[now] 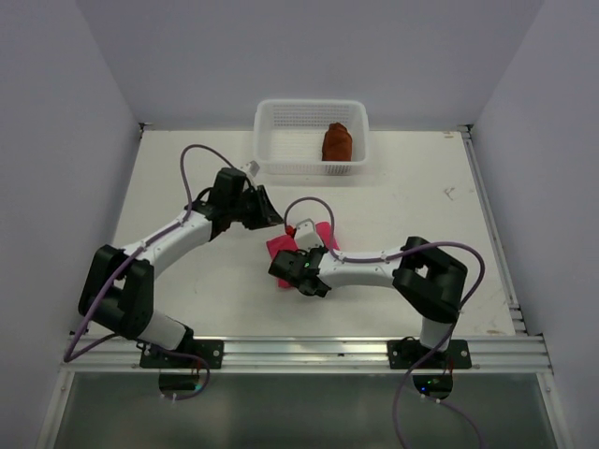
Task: Roll the towels
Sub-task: Roll the towel
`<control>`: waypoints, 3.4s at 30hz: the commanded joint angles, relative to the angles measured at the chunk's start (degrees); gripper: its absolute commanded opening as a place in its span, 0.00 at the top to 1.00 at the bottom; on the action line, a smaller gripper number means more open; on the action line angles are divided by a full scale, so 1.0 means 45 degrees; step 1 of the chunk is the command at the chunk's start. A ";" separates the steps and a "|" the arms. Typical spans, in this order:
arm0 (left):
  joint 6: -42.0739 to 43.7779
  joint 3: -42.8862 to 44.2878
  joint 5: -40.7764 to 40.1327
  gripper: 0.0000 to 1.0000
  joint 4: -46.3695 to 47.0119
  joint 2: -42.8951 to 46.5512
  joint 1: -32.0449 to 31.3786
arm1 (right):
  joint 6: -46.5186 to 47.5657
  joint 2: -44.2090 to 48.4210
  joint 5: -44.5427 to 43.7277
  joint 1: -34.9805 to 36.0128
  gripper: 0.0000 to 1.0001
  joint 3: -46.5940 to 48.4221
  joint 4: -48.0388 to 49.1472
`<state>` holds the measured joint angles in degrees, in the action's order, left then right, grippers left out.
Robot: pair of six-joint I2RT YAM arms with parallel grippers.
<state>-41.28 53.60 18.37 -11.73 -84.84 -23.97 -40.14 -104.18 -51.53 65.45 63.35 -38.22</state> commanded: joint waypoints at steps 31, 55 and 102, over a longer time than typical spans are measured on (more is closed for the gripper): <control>0.0422 0.1974 0.4157 0.72 0.3133 -0.3080 -0.1353 | 0.2943 -0.4563 -0.1206 0.1354 1.00 0.3382 -0.2699; 0.0833 0.1975 0.3085 0.73 0.2625 -0.5678 -0.1413 | 0.2534 -0.3744 -0.1244 0.1373 0.93 0.2758 -0.1392; 0.1165 0.1819 0.2363 0.81 0.2020 -0.5971 -0.1101 | -0.0123 0.0416 -0.0661 0.1354 0.52 0.1800 -0.2719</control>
<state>-39.20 63.09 33.98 -1.56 -110.83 -29.74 -38.92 -106.41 -55.27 71.61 70.87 -50.70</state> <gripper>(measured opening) 0.188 0.479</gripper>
